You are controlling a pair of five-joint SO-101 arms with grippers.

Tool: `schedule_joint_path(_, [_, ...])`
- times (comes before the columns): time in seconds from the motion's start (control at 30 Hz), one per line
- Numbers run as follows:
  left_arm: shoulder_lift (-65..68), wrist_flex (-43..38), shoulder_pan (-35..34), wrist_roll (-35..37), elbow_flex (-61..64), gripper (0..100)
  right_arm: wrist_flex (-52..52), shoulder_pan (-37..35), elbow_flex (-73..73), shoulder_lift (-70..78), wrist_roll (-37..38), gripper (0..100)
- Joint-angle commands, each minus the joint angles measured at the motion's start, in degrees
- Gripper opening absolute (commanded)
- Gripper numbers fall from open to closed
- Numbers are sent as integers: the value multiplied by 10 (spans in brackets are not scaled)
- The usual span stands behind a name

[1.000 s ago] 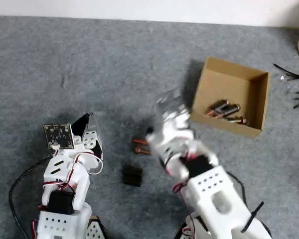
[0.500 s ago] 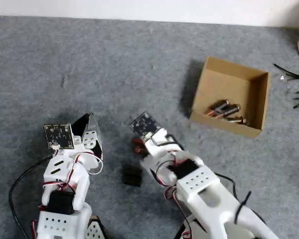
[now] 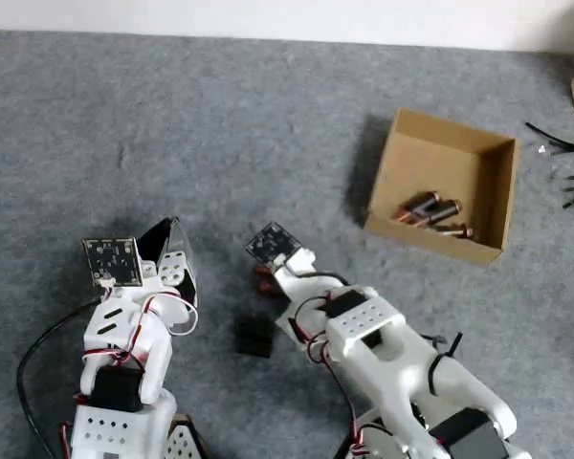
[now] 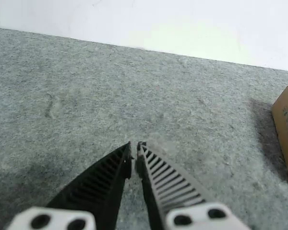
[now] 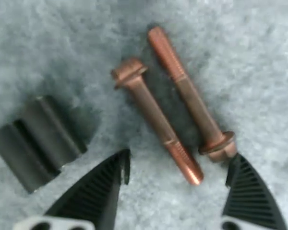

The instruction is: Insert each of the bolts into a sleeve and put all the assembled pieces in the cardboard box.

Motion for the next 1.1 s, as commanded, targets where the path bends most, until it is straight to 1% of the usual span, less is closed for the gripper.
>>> schedule_joint_path(0.0, [-6,0,-9,-11,11,41,-15,29,-17,16,8,249])
schedule_joint_path(0.07, [-6,0,-9,-11,11,41,-15,29,-17,17,8,190])
schedule_joint_path(0.2, [-6,0,-9,-11,11,41,-15,29,-18,16,8,0])
schedule_joint_path(0.27, [-6,0,-9,-11,11,41,-15,31,-18,15,8,19])
schedule_joint_path(0.37, [-5,0,-9,-11,11,41,-15,31,-18,14,8,3])
schedule_joint_path(0.47, [-5,0,-9,-11,11,41,-12,31,-15,-23,8,5])
schedule_joint_path(0.57, [-5,0,-9,-11,11,41,-11,32,-10,-105,4,5])
schedule_joint_path(0.77, [-5,0,-8,-11,11,41,14,33,63,-297,2,5])
schedule_joint_path(0.87, [-5,0,-7,-11,11,41,25,62,93,-382,-51,5])
schedule_joint_path(0.93, [-5,0,-7,-11,11,41,36,96,104,-433,-77,5])
schedule_joint_path(1.07, [-5,0,-7,-11,11,41,42,150,132,-516,-97,5])
